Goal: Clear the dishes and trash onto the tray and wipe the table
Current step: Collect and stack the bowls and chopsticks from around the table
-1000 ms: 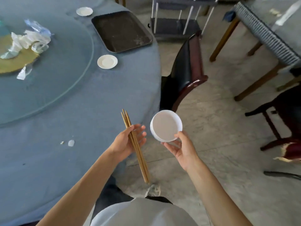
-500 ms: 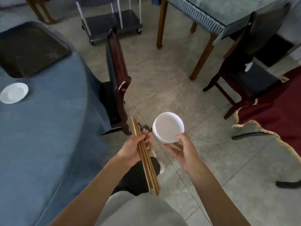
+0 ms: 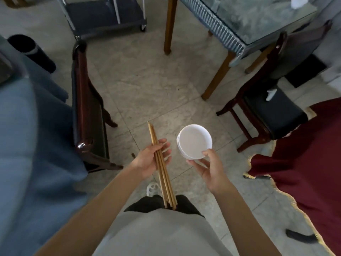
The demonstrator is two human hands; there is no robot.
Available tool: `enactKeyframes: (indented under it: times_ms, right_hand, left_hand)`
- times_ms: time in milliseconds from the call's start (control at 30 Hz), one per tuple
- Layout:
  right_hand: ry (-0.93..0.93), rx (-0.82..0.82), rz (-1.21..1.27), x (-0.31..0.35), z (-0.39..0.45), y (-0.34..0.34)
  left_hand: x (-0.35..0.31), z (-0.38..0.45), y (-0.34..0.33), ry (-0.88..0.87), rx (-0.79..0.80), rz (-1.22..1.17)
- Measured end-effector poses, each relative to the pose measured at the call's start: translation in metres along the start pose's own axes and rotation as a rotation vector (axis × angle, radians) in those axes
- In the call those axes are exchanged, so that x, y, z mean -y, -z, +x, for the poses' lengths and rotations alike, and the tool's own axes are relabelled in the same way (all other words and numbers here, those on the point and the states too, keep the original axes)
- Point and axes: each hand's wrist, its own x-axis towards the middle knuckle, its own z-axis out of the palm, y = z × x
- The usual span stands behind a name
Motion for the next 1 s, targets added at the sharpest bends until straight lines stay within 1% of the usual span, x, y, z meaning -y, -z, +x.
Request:
enactKeyframes:
  times_ms: [167,300,467,567,700,833,1000]
  right_hand:
    - [-0.017,0.064,-0.035,0.067,0.053,-0.041]
    - [-0.046,0.096,-0.100,0.116,0.118,-0.086]
    - [-0.033,0.212,-0.257,0.184,0.221,-0.162]
    - [-0.054,0.258,-0.339,0.228,0.270,-0.215]
    - [-0.149,0.291,-0.321,0.278,0.319,-0.282]
    - [-0.179,0.353,-0.399,0.306,0.358,-0.353]
    - [-0.212,0.436,-0.510,0.315,0.398,-0.459]
  left_hand:
    - [-0.061,0.049,-0.027,-0.059,0.002,-0.077]
    - [-0.116,0.102,-0.036,-0.114,-0.030,-0.158]
    - [-0.200,0.175,-0.050,-0.229,-0.076,-0.249]
    - [-0.252,0.202,-0.067,-0.288,-0.151,-0.300]
    - [-0.311,0.232,-0.085,-0.359,-0.200,-0.367]
    - [-0.363,0.249,-0.080,-0.456,-0.233,-0.467]
    - [-0.438,0.261,-0.056,-0.573,-0.254,-0.545]
